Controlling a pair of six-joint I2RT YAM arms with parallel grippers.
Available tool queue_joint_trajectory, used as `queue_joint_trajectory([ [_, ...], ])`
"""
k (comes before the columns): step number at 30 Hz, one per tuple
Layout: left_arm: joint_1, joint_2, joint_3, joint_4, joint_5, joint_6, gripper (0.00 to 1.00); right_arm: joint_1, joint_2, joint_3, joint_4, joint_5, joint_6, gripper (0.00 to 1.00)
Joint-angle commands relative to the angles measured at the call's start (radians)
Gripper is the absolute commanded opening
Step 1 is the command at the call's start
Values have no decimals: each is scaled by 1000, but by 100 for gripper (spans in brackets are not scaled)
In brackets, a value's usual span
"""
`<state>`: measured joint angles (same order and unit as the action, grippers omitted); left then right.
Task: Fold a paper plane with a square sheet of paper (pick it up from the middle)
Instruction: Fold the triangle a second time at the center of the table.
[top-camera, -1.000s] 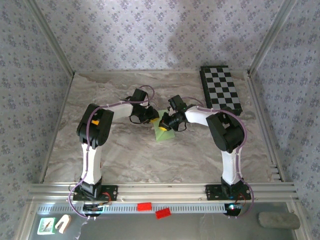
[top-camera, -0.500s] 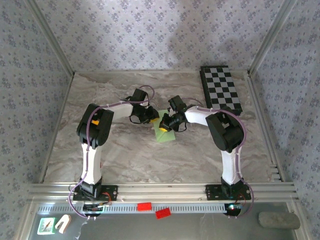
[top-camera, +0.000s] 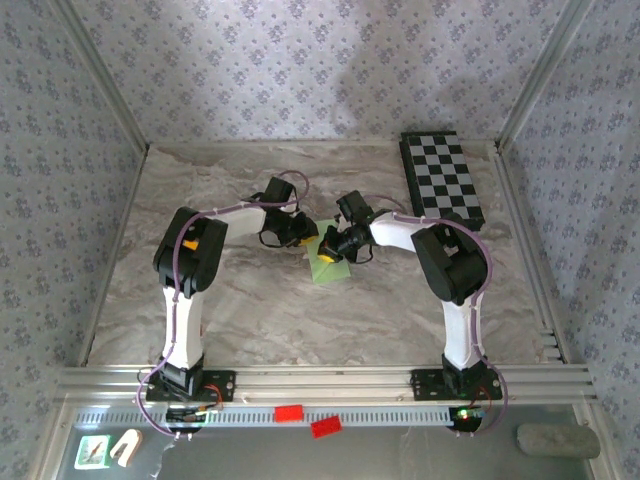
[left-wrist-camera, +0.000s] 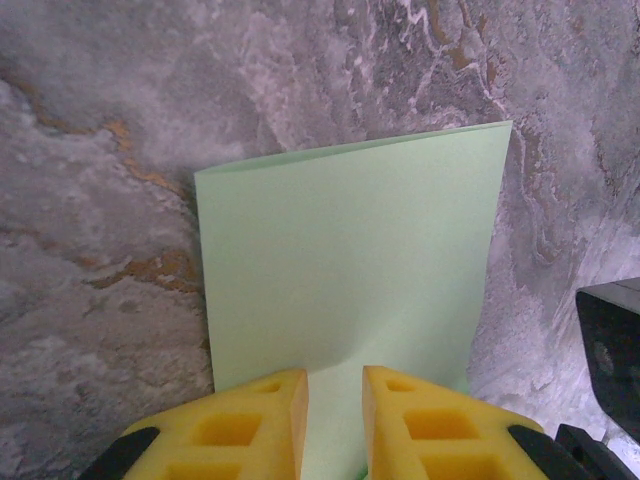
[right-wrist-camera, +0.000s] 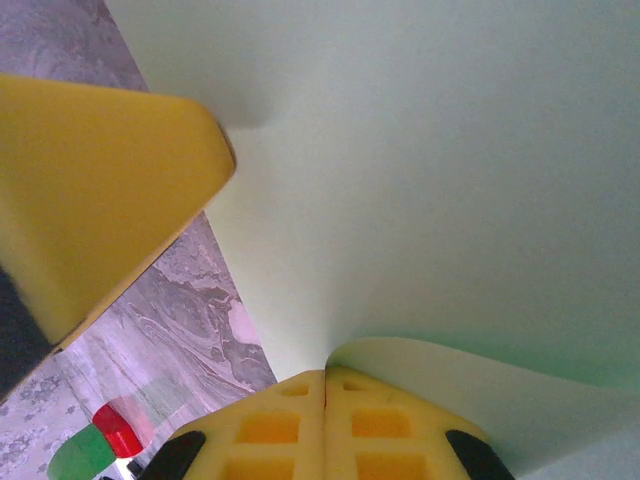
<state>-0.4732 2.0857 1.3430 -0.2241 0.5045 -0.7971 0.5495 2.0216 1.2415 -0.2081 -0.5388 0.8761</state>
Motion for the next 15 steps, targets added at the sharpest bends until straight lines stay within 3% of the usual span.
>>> queue_joint_trajectory([
  [1,-15,42,-25,-53,-8,-2,24,-7,9,-7,12,-5,15,0],
  [15,-15,43,-26,-51,-10,-1,24,-5,23,0,-22,-4,-11,1],
])
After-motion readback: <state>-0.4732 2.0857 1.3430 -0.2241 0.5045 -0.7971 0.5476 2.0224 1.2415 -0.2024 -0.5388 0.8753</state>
